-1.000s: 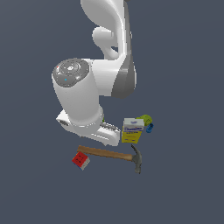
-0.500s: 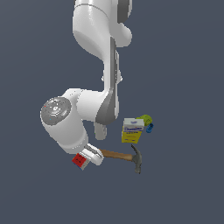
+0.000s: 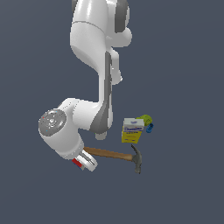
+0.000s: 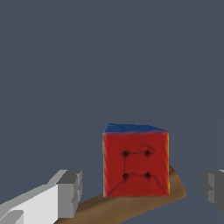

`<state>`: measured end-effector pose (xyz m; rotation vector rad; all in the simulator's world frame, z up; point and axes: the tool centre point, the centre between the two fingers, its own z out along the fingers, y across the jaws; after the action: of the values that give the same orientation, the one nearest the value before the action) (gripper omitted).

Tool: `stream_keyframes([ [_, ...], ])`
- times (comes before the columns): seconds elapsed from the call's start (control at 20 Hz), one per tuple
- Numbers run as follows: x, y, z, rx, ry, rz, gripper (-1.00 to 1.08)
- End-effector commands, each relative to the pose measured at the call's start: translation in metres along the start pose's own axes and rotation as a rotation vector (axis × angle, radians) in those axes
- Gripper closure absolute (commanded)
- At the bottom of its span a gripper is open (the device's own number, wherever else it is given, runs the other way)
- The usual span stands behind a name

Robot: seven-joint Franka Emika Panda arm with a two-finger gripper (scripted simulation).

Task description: Pick up a designated object from a clutter of objects.

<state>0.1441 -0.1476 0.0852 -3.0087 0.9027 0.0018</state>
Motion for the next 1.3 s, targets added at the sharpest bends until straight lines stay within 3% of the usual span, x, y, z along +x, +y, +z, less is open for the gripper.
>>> stream_keyframes([
  [0.0,0.001,0.001,0.002,0.0,0.001,0.004,-0.92],
  [0.95,0.001,0.001,0.052,0.0,0.001,0.005,-0.92],
  [1.0,0.001,0.001,0.052,0.0,0.001,0.005,1.08],
  [1.25,0.001,0.001,0.052,0.0,0.001,0.005,1.08],
])
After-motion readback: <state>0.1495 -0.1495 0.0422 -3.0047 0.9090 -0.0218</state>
